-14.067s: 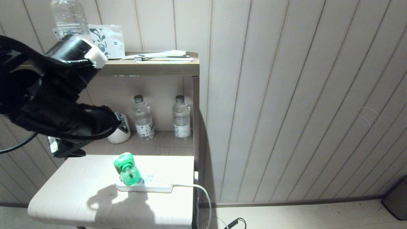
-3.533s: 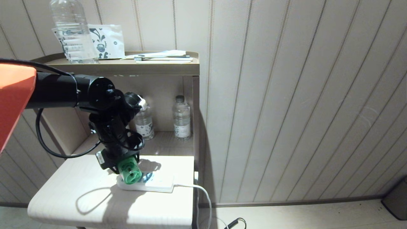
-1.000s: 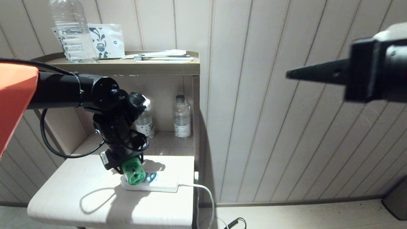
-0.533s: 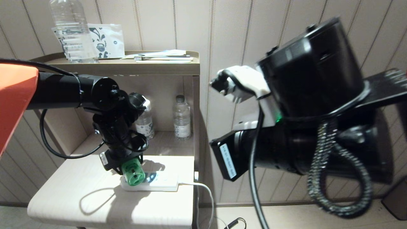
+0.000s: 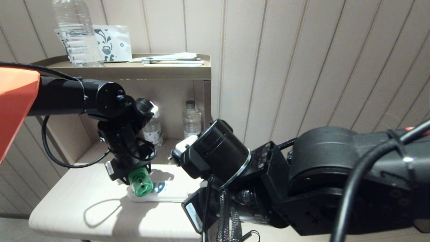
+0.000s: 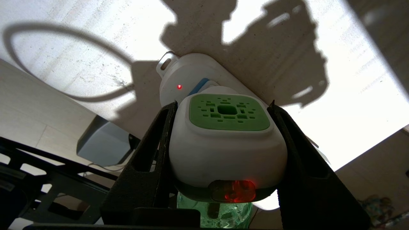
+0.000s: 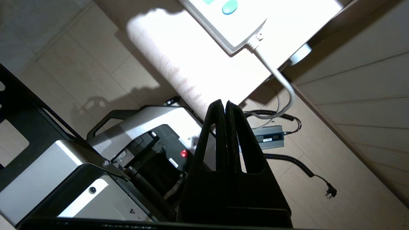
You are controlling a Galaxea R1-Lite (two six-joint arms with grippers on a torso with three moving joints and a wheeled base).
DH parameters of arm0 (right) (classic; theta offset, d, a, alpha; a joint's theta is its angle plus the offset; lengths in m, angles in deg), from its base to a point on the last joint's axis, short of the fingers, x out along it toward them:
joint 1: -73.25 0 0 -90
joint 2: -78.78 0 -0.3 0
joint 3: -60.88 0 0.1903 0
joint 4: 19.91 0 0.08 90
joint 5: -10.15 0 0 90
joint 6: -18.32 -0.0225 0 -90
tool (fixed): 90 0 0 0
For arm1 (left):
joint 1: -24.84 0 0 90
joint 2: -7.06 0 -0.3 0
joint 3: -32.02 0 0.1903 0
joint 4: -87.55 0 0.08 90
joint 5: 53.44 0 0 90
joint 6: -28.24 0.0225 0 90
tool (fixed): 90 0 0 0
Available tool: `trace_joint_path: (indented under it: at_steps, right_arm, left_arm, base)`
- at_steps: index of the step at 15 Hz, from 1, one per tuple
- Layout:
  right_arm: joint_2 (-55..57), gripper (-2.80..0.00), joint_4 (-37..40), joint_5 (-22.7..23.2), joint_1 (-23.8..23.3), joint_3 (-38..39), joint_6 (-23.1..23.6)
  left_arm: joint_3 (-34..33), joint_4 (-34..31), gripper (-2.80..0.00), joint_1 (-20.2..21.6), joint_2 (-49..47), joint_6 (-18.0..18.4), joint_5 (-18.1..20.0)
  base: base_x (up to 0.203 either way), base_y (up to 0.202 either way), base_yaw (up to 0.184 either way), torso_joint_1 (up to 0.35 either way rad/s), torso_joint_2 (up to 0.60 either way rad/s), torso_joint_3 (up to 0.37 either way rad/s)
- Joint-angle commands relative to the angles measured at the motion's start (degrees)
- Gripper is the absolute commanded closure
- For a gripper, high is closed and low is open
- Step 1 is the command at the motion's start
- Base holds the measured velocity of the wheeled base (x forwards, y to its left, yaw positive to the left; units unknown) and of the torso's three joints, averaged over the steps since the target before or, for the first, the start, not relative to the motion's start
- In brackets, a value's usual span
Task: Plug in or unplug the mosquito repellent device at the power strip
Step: Hold the socket with your right hand and unplug it with your left hand
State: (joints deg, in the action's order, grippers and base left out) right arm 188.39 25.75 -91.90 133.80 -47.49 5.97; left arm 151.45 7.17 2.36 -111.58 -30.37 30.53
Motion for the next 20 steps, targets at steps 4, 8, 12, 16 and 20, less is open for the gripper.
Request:
trace_joint_path:
  at_steps: [4, 8, 12, 16, 20]
  right_arm:
    - [6.51, 0.00, -1.25, 1.20, 0.01, -1.29, -0.22]
    - [8.62, 0.00, -4.00, 1.57, 0.33, -2.38, -0.22]
    - [10.75, 0.00, -4.22, 1.77, 0.97, -3.01, -0.26]
    - [13.15, 0.00, -4.75, 1.69, 0.77, -5.66, -0.22]
    - [17.15, 0.00, -5.04, 1.15, -0.61, -10.55, -0.31]
  left_arm:
    - [0.53, -0.02, 0.00, -0.02, -1.15, -0.28, -0.12]
    - [0.61, 0.06, 0.00, -0.11, -1.50, -0.28, -0.12]
    - [0.56, 0.15, 0.00, -0.11, -1.51, -0.28, -0.12]
    - [0.44, 0.15, 0.00, -0.11, -1.51, -0.28, -0.12]
    - [0.35, 0.15, 0.00, -0.11, -1.42, -0.28, -0.21]
  base:
    - [0.000, 0.000, 0.000, 0.000, 0.00, 0.000]
    - [0.000, 0.000, 0.000, 0.000, 0.00, 0.000]
    - [0.000, 0.000, 0.000, 0.000, 0.00, 0.000]
    - [0.000, 0.000, 0.000, 0.000, 0.00, 0.000]
    - [0.000, 0.000, 0.000, 0.000, 0.00, 0.000]
